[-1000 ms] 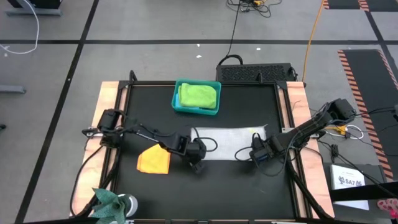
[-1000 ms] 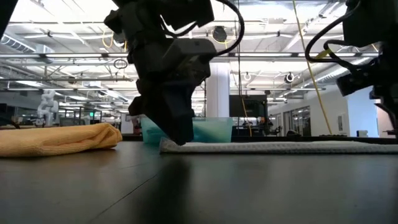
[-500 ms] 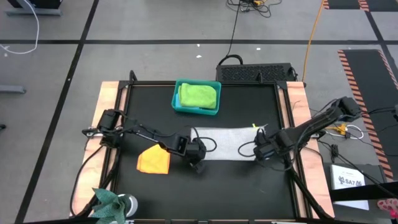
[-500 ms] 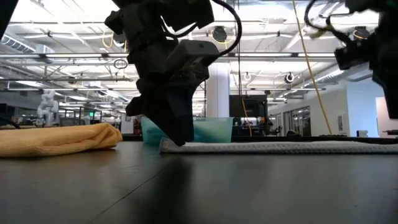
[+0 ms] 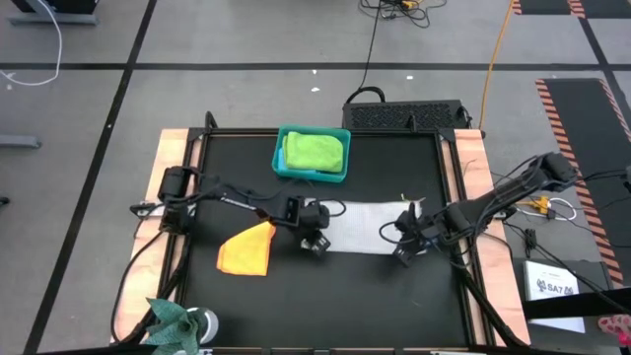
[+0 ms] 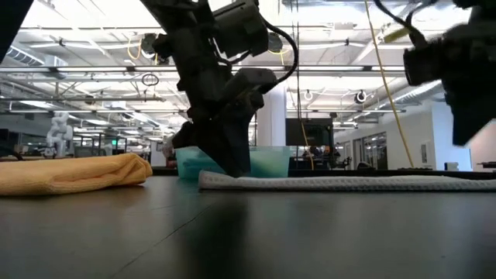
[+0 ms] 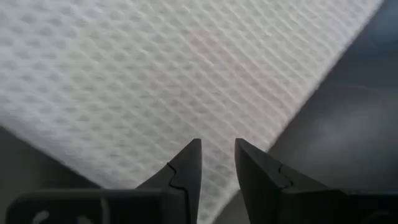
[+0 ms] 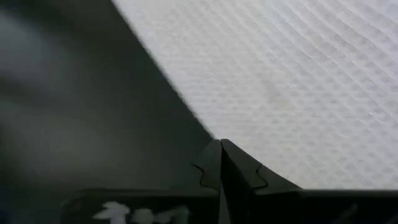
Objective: Fold microfiber towels
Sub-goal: Fold the gray towel
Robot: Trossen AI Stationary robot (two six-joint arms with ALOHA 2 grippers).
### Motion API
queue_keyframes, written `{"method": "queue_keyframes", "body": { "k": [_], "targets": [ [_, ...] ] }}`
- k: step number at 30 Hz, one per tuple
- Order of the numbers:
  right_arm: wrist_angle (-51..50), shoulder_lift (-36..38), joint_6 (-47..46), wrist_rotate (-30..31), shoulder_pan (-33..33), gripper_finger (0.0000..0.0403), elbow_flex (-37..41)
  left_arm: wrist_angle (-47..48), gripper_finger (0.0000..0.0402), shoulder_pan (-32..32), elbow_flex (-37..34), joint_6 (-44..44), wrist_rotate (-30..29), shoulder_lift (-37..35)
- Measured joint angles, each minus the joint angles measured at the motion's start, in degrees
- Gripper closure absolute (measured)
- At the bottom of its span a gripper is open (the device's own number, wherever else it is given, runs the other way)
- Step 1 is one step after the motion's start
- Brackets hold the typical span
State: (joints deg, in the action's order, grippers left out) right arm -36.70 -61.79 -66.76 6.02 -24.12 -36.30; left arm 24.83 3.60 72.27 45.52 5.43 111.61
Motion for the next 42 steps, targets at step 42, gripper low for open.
{"method": "queue_keyframes", "body": {
  "k": [42],
  "targets": [
    [6.3, 0.7, 5.7, 7.3, 5.0, 0.0403, 11.9, -1.5, 0.0305, 15.3, 0.3, 15.5, -8.1, 0.1]
  ]
}}
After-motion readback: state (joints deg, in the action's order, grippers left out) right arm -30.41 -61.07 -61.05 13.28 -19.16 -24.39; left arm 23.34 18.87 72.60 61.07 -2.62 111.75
